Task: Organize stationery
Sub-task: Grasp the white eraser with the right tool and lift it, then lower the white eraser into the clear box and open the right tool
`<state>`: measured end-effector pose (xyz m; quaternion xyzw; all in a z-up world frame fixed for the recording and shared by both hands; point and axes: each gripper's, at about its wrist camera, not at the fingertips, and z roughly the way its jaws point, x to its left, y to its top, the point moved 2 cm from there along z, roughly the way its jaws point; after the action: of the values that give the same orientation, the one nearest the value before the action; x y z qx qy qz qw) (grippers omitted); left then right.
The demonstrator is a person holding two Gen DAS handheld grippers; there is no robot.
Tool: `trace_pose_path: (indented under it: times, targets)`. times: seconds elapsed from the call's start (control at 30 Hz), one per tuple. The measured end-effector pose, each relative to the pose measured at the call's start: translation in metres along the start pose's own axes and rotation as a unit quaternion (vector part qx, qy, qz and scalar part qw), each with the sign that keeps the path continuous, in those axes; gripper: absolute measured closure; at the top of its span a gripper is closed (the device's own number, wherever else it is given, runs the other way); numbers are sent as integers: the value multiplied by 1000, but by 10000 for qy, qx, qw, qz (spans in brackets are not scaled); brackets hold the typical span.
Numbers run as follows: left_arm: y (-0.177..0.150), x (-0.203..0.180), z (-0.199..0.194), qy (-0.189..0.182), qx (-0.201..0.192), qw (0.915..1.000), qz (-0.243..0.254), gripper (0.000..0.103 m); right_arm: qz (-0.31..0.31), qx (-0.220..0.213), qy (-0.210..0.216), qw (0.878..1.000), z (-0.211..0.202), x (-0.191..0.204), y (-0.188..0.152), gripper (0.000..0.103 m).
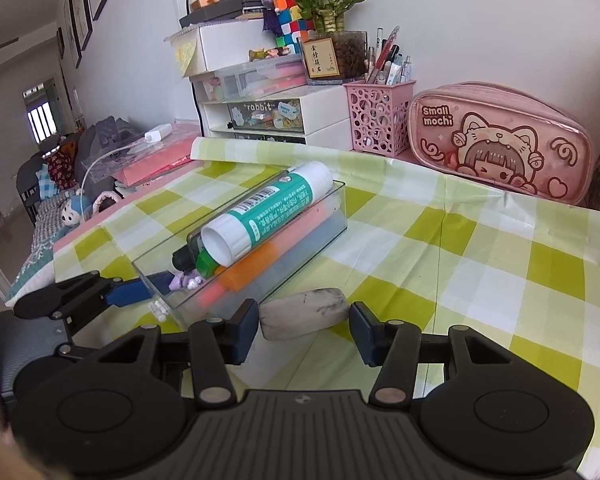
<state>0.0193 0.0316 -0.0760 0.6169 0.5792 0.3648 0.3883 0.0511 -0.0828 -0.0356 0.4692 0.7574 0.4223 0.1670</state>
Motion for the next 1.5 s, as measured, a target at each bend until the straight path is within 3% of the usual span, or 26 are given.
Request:
trace_pose_path:
  times: [0.4, 0.53, 0.7, 0.9, 1.17, 1.5]
  targets:
    - [0, 0, 0, -1, -1, 10000, 1, 30, 441, -491, 1042, 9924, -26, 18, 17, 51]
    - [0, 0, 0, 0, -2, 10000, 1, 30, 637, -369, 1460, 9865, -22, 26, 20, 51]
    - [0, 0, 0, 0, -2, 10000, 1, 30, 1653, 166, 1794, 9696, -2, 15, 21, 51]
    - [0, 0, 0, 0, -2, 10000, 0, 30, 2317, 464, 1725, 9562, 11, 2, 23, 50]
    - [0, 0, 0, 0, -2, 10000, 2, 30, 2298, 652, 1415, 9607, 12, 10, 32, 50]
    - [0, 0, 0, -1, -4, 10000, 2, 30, 2194, 588, 1327, 9648, 10, 15, 36, 50]
